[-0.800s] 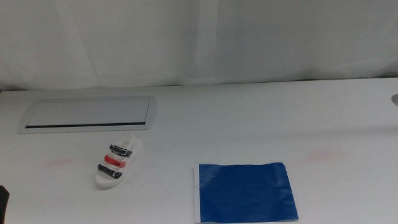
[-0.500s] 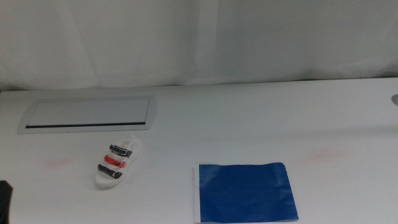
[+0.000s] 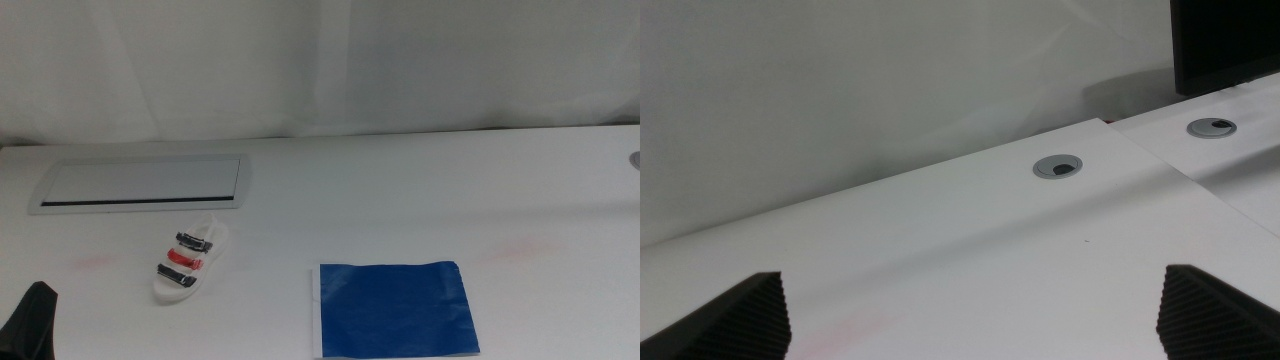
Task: Use one arm to grab the shoe from the table and place it on the mat.
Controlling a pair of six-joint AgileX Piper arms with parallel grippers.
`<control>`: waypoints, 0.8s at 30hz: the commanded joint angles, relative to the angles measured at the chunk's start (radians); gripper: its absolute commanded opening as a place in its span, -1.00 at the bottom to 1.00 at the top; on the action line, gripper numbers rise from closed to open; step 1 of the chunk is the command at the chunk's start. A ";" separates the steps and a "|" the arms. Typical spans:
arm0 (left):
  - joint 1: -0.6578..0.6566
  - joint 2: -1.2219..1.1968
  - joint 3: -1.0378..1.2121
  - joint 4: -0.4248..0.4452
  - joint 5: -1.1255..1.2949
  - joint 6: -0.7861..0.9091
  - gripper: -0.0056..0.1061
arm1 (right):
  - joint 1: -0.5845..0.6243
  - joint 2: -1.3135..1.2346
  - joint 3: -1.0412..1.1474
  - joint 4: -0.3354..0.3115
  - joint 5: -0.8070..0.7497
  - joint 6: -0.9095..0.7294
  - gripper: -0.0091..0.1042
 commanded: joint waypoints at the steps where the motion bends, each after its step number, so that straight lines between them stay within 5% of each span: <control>1: 0.002 -0.005 0.016 -0.011 0.009 -0.064 0.72 | -0.009 -0.034 0.042 -0.002 -0.002 -0.007 0.98; 12: 0.002 0.109 -0.298 -0.011 0.364 -0.058 0.72 | -0.009 -0.034 0.042 -0.002 -0.002 -0.007 0.98; 24: 0.002 0.561 -0.659 -0.011 0.599 0.068 0.64 | -0.009 -0.034 0.042 -0.002 -0.002 -0.007 0.98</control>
